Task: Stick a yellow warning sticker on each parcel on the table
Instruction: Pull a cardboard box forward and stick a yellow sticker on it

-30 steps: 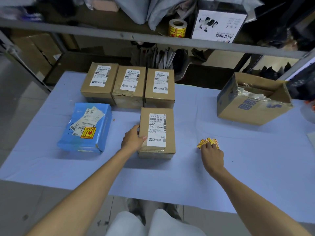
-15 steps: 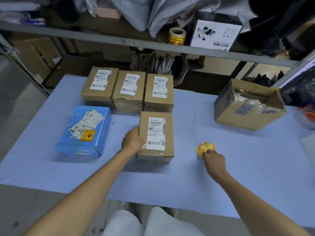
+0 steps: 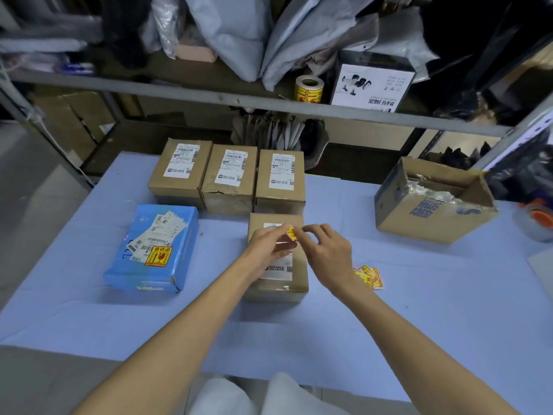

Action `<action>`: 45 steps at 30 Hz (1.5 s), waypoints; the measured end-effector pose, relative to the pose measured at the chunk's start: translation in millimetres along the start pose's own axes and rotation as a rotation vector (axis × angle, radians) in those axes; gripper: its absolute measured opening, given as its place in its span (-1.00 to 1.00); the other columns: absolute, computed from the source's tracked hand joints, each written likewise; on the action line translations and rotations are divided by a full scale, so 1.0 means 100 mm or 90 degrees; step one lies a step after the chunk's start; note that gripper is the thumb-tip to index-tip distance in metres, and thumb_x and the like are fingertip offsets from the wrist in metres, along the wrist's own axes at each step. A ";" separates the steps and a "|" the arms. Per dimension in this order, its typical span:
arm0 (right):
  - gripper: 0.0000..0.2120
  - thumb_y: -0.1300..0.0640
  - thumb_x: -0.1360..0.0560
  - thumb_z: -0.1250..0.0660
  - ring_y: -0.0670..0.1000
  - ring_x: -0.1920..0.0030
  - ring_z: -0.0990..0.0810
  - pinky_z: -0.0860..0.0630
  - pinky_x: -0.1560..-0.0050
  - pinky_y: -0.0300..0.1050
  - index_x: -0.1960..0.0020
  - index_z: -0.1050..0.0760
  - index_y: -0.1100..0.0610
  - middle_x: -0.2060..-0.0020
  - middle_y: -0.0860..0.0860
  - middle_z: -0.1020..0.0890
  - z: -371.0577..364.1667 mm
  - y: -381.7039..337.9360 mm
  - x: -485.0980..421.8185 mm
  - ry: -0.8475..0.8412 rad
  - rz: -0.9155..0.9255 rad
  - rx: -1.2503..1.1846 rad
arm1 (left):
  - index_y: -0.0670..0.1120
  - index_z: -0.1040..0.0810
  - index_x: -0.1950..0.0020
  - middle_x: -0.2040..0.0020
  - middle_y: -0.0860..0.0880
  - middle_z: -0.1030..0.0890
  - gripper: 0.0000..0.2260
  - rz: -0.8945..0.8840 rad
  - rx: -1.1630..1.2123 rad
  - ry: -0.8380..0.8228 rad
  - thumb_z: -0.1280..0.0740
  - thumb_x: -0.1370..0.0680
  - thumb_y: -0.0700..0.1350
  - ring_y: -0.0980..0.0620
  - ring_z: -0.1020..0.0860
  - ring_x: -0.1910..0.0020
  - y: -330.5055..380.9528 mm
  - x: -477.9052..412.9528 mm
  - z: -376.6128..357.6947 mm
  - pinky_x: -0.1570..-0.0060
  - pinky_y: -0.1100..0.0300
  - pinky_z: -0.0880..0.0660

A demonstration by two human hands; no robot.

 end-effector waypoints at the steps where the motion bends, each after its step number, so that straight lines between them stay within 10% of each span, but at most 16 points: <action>1: -0.68 0.29 -0.30 -0.51 0.05 0.28 -0.59 -0.35 0.45 -0.21 -0.02 -0.67 0.05 0.18 -0.01 -0.67 -0.02 -0.02 0.03 0.001 0.029 -0.006 | -0.20 -0.57 -0.09 0.14 -0.09 -0.61 -0.82 -0.017 -0.010 0.005 -0.27 -0.60 -0.13 0.02 -0.60 0.17 0.01 -0.01 0.03 0.21 0.30 -0.51; 5: -0.66 -0.01 -0.45 -0.43 0.06 0.09 -0.60 -0.49 0.39 -0.15 -0.18 -0.59 0.08 0.02 0.03 -0.63 -0.09 -0.10 0.11 -0.095 0.010 -0.133 | -0.20 -0.54 -0.10 0.15 -0.08 -0.56 -0.87 -0.058 -0.123 0.076 -0.27 -0.58 -0.28 0.06 -0.54 0.22 0.00 -0.06 0.17 0.20 0.28 -0.50; 11: -0.67 0.11 -0.50 -0.41 0.00 0.04 -0.61 -0.55 0.12 -0.29 -0.23 -0.52 0.16 0.03 0.05 -0.62 -0.10 -0.18 -0.13 -0.272 -0.546 -0.641 | -0.16 -0.53 -0.08 0.13 -0.05 -0.60 -0.89 -0.069 -0.189 0.065 -0.29 -0.57 -0.28 0.03 -0.59 0.14 -0.05 -0.06 0.29 0.10 0.21 -0.55; 22: -0.79 0.33 -0.42 -0.47 -0.08 0.19 -0.59 -0.54 0.26 -0.36 -0.03 -0.58 0.19 0.21 0.00 -0.58 -0.13 -0.17 -0.25 -0.244 -0.604 -0.664 | -0.23 -0.55 -0.09 0.19 -0.10 -0.64 -0.83 -0.062 -0.167 0.097 -0.25 -0.61 -0.16 0.02 -0.65 0.28 0.05 -0.07 0.35 0.18 0.22 -0.62; 45: -0.69 0.13 -0.37 -0.53 -0.05 0.14 -0.59 -0.55 0.12 -0.14 -0.04 -0.50 0.12 0.09 0.00 -0.61 -0.13 -0.22 -0.25 -0.228 -0.531 -0.565 | -0.23 -0.51 0.03 0.26 -0.11 -0.57 -0.90 -0.154 -0.214 0.038 -0.23 -0.61 -0.23 0.14 -0.61 0.39 0.14 0.02 0.35 0.28 0.33 -0.57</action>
Point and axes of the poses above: each hand's wrist, its own x-axis away from the middle knuckle, its own z-axis out of the back of the hand, y = z × x, the point moved 1 cm from there along -x, towards the middle knuckle
